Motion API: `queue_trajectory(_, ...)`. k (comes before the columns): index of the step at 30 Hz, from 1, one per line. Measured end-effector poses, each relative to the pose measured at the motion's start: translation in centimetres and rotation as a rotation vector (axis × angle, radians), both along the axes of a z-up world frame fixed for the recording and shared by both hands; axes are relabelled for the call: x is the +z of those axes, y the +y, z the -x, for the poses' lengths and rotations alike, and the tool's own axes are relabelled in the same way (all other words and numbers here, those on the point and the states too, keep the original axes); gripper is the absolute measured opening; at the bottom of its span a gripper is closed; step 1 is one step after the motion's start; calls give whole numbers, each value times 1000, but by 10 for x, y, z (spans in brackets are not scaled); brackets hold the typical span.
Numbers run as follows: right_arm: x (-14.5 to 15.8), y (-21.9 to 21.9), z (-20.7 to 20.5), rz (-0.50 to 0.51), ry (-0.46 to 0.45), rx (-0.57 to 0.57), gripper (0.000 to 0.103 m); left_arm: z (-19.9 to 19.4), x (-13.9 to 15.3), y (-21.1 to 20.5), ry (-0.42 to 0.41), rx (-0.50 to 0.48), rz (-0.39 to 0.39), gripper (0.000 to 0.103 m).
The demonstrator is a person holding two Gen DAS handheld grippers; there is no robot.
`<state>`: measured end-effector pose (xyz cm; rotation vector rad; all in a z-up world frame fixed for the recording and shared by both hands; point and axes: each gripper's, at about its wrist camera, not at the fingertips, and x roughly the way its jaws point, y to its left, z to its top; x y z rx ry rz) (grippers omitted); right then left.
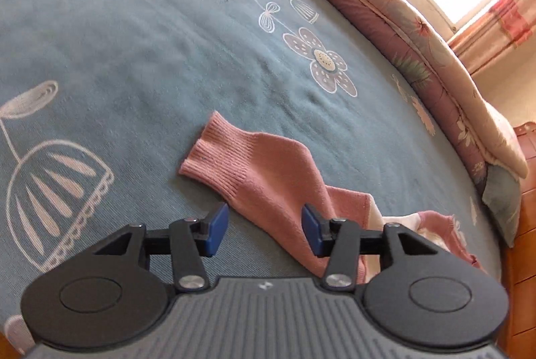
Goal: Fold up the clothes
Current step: 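Lower the sleeve onto the bed and open the left gripper, then move the left gripper over the pink sweater hem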
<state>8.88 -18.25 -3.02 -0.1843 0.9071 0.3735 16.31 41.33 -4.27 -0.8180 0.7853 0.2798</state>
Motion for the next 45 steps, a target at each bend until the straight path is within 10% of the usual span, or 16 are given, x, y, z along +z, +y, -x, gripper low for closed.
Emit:
queue_trajectory(10,1,-2,-4,7,1,-15,103,-18,-52,8,-83,145,198,55)
queue_trajectory(15,0,-1,-6,1,7,-21,103,-32,-52,1,-118,165,103,53)
queue_trajectory(17,1,2,-4,9,-1,-7,103,-38,-47,-9,-83,166,11,40)
queue_trajectory(18,2,3,-3,11,-4,-2,103,-42,-42,-16,-44,157,-62,17)
queue_trajectory(22,4,0,-1,13,-8,-5,103,-50,-23,-35,63,155,-257,13)
queue_trajectory(35,3,-8,-3,-23,-12,-14,103,7,9,-6,98,186,-191,26)
queue_trajectory(45,7,-29,2,-54,-33,-61,103,10,48,-32,111,158,-280,38)
